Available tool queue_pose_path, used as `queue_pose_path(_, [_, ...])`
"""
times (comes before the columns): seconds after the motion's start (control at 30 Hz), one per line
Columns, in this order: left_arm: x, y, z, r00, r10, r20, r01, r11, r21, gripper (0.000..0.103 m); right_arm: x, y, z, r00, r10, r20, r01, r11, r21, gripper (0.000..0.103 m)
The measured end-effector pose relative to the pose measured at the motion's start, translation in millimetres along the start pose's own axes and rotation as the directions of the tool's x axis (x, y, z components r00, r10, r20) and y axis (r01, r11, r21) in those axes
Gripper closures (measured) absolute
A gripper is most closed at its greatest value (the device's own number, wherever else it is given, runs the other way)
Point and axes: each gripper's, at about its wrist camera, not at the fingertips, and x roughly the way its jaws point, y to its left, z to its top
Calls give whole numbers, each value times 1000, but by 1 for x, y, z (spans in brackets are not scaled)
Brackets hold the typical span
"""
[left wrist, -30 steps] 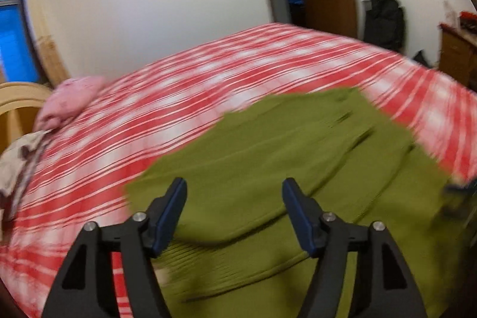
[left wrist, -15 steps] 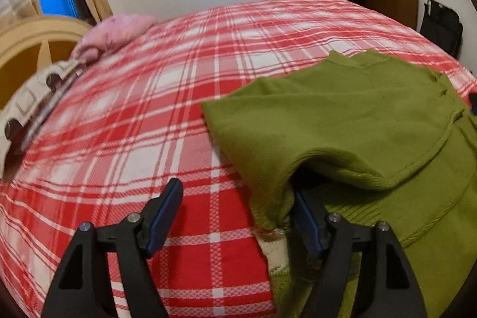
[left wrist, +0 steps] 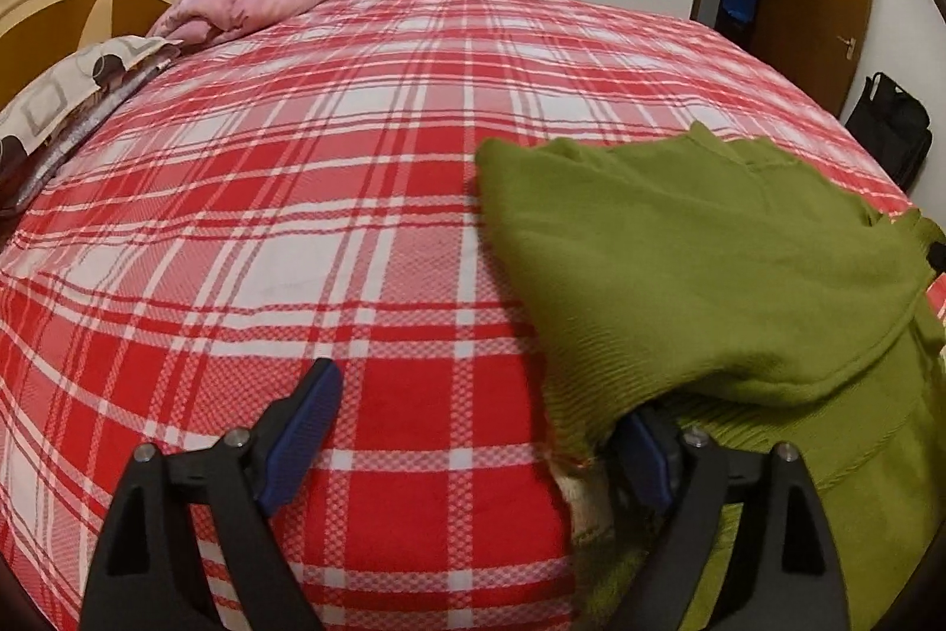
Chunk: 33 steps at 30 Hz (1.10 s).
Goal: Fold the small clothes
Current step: 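Release the sleeve on the sweater and withdraw the left gripper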
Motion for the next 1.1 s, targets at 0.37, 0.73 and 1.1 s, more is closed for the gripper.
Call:
queue_pose_path(0.37, [-22,-9,-10,999,-24,30,22,997,70,14,31,-34,-17,995,-48,-82,53,997,60,99])
queue_pose_path(0.73, [-44,-20,16,987,-7,161,-7,996,89,5,29,-28,-16,988,-124,-87,126,992,13,91])
queue_pose_path(1.1, [-6,-31,0,1000,31,1,-31,993,118,5,27,32,-10,998,-42,-56,32,985,-169,52])
